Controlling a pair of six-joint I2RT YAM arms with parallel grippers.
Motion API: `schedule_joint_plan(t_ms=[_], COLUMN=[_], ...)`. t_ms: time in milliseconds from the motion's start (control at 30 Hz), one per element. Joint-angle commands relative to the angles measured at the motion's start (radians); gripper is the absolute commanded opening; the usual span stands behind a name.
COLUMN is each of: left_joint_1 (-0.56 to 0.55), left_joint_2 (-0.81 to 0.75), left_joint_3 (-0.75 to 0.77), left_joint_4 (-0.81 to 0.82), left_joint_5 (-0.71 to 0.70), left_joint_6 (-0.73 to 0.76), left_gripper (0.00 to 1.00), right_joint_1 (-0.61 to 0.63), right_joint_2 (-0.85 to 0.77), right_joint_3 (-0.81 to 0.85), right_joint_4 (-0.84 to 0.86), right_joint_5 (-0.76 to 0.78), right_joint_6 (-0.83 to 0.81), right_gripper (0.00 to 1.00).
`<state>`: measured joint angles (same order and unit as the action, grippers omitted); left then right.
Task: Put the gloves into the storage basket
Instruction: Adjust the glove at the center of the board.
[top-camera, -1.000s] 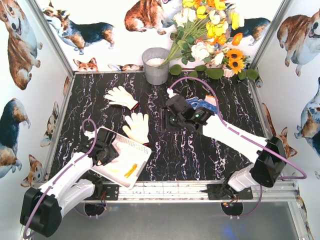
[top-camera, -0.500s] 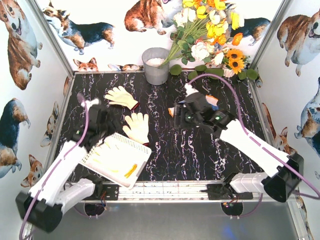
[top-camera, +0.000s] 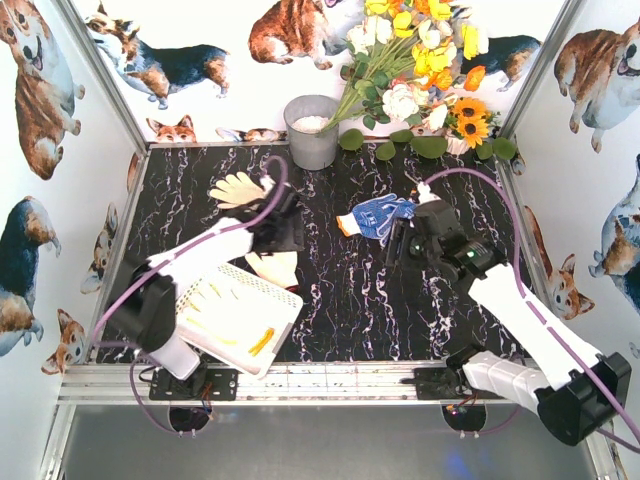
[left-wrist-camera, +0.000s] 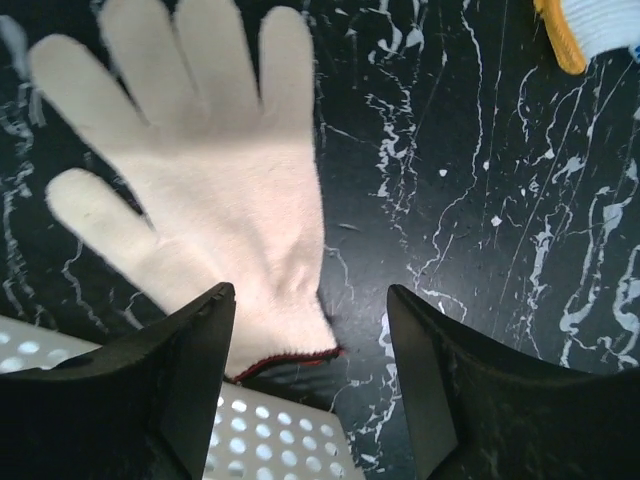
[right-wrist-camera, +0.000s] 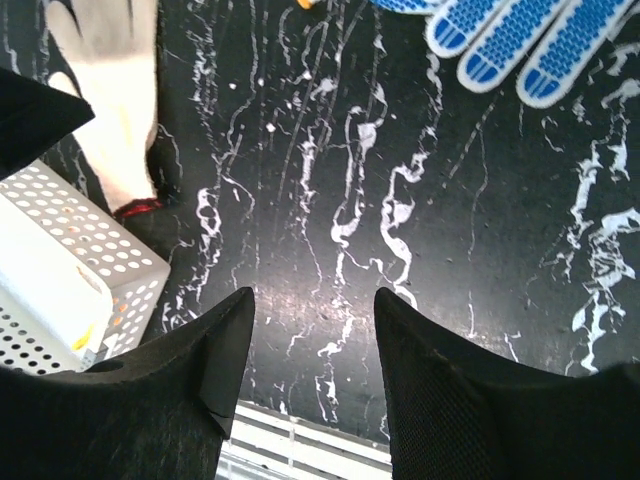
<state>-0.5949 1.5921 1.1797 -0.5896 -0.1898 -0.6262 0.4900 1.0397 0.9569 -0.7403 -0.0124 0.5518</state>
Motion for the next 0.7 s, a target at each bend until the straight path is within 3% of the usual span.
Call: schedule_joint_plan(t_ms=[0,267,667], left_joint_1=[-0.038,-0.059,-0.061], left_joint_2=[0.114,0.271,0.328], left_joint_3=[0.07,0.116,0.079], left_joint_4=[0.014,0.007,0.037], left_joint_5=[-0.071,-0.106,-0.115], left_joint_6=[0.018,0.027,0.036], left_gripper=[0.55,0.46,0.27], right_joint_1=[-0.027,-0.056,-0.06], right_joint_2=[-0.059,-0.098,-0.085], right_joint_3=[-0.04,-0.091,-0.103], right_joint_4=[0.011,-0.001,0.017], right_joint_5=[0.0,0.009,-0.001], right_joint_6=[0.015,0.029,0.035], right_gripper=[0.54,0.54,0.54])
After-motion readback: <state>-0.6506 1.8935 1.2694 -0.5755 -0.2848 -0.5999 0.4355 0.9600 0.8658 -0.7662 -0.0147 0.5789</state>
